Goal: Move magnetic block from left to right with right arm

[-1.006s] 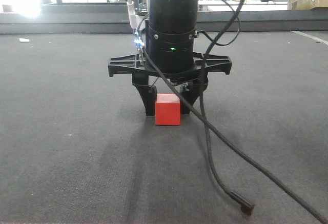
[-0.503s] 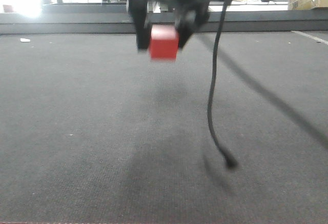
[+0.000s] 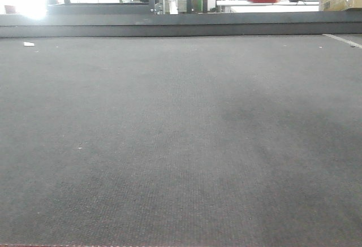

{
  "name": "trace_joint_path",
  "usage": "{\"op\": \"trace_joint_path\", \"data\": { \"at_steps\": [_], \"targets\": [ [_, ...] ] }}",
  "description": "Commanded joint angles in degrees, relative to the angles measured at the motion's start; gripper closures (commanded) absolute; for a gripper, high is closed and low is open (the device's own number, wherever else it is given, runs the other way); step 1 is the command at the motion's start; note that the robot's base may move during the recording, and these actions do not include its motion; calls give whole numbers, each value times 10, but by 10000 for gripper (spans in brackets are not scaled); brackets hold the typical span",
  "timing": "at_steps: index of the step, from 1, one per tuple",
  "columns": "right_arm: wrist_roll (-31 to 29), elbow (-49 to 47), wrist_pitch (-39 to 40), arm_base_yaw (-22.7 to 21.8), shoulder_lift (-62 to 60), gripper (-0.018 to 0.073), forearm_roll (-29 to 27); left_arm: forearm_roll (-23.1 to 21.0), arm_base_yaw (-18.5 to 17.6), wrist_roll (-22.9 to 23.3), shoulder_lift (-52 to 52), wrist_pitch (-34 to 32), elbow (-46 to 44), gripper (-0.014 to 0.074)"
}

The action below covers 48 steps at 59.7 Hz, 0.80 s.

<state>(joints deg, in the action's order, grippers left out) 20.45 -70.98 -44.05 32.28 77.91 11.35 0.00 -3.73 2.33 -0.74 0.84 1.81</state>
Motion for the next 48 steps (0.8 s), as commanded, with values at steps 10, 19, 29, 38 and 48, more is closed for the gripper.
{"op": "trace_joint_path", "data": {
  "at_steps": [10, 19, 29, 38, 48],
  "targets": [
    [-11, 143, 91, -45, -165, 330, 15, 0, 0, 4, -8, -52, 5, 713],
    [-25, 227, 106, -52, -254, 330, 15, 0, 0, 4, -8, -52, 5, 713],
    [-29, 292, 109, -52, -361, 330, 15, 0, 0, 4, -8, -52, 5, 713],
    [-29, 321, 106, -52, -463, 330, 15, 0, 0, 4, -8, -52, 5, 713],
    [-29, 323, 95, -52, -554, 330, 24, 0, 0, 4, -8, -52, 5, 713]
  ]
}}
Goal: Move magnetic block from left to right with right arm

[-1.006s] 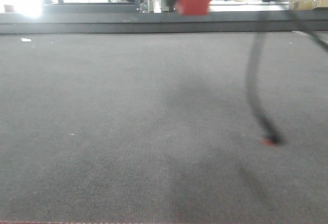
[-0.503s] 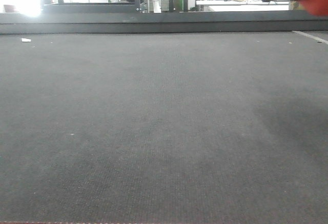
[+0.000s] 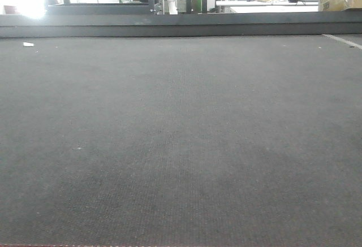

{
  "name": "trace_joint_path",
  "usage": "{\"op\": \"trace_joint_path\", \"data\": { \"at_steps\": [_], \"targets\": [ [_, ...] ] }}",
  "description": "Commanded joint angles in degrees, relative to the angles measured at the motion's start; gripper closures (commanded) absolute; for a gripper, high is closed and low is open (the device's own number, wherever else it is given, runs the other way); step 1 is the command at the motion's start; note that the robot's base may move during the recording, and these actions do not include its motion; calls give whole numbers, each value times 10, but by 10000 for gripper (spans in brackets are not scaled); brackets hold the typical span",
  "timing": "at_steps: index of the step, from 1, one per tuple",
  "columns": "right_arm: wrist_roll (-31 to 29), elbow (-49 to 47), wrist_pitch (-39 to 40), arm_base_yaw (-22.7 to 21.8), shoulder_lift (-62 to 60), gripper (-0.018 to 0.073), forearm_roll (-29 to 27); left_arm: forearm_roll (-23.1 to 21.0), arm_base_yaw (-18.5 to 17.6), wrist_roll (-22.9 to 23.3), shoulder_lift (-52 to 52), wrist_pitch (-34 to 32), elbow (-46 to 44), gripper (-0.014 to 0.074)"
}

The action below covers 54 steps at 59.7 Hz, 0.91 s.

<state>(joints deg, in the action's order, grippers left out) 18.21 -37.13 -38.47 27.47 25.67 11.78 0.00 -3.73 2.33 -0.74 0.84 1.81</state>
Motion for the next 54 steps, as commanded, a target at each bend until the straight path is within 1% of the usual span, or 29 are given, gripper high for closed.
{"op": "trace_joint_path", "data": {
  "at_steps": [1, 15, 24, 54],
  "targets": [
    [-6, -15, 38, -3, -41, 330, 23, 0, 0, 4, -8, -52, 5, 713],
    [-6, -15, 38, -3, -128, 330, 30, 0, 0, 4, -8, -52, 5, 713],
    [-6, -15, 38, -3, -162, 330, 30, 0, 0, 4, -8, -52, 5, 713],
    [-6, -15, 38, -3, -169, 330, 30, 0, 0, 4, -8, -52, 5, 712]
  ]
}}
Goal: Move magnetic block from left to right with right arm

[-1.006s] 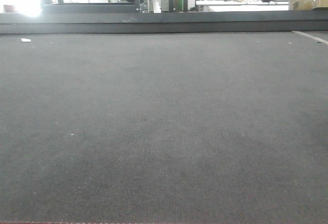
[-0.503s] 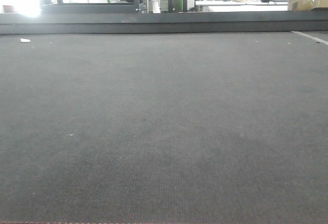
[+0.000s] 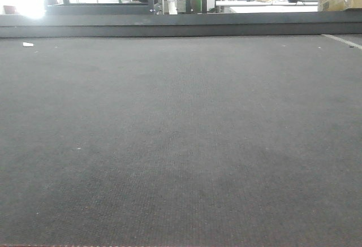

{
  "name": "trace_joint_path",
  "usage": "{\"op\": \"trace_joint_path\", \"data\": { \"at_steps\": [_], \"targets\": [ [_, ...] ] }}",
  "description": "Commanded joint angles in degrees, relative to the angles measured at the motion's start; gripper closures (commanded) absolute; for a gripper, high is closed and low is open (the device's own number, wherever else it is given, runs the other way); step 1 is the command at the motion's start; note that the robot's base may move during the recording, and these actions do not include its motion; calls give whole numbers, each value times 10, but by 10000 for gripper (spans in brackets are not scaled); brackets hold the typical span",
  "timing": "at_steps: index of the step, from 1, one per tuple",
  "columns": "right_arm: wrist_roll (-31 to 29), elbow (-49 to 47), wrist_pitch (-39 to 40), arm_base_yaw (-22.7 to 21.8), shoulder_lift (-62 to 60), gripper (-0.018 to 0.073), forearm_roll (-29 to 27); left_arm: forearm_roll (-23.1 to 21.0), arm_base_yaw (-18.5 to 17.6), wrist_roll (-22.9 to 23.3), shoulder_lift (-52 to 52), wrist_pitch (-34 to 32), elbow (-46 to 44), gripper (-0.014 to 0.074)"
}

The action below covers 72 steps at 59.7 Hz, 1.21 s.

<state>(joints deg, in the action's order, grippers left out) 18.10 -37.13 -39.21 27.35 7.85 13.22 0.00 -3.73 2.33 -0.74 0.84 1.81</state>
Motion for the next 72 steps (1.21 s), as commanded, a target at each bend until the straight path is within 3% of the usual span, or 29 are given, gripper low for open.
{"op": "trace_joint_path", "data": {
  "at_steps": [1, 72],
  "targets": [
    [-5, -15, 46, -2, 9, 330, 16, 0, 0, 4, -8, -52, 5, 713],
    [-5, -15, 46, -2, 9, 330, 16, 0, -4, 4, -8, -52, 5, 713]
  ]
}}
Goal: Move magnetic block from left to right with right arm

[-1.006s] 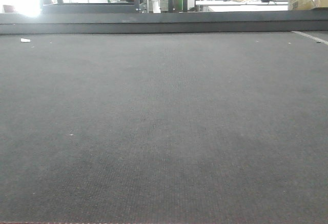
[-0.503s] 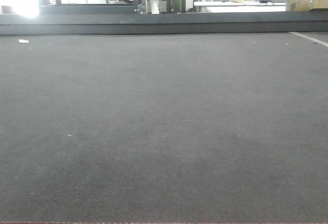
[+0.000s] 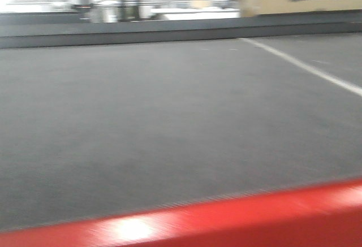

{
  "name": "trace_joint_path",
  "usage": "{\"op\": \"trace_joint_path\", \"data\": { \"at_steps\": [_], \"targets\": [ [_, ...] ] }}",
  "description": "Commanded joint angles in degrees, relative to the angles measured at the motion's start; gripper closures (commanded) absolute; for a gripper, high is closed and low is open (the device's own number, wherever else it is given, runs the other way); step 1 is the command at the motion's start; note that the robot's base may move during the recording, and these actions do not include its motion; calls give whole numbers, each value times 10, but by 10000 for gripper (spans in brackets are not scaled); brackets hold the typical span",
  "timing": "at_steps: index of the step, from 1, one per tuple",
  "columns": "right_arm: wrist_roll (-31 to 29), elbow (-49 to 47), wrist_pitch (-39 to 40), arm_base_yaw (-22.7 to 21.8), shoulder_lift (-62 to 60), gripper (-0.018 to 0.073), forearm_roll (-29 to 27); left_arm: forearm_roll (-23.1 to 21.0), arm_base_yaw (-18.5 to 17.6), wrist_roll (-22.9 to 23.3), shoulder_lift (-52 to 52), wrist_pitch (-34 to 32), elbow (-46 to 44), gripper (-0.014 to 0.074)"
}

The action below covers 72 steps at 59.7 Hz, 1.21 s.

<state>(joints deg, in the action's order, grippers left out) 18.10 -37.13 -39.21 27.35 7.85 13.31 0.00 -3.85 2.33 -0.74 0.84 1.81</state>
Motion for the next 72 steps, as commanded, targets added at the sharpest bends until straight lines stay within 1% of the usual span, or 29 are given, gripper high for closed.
{"op": "trace_joint_path", "data": {
  "at_steps": [1, 11, 29, 72],
  "targets": [
    [-5, -15, 46, -2, 9, 330, 15, 0, -3, 4, -8, -52, 5, 713],
    [-5, -15, 46, -2, 9, 330, 15, 0, 9, 4, -8, -52, 5, 713],
    [-5, -15, 46, -2, 9, 330, 15, 0, 43, 4, -8, -52, 5, 713],
    [-5, -15, 46, -2, 9, 330, 15, 0, 43, 4, -8, -52, 5, 713]
  ]
}}
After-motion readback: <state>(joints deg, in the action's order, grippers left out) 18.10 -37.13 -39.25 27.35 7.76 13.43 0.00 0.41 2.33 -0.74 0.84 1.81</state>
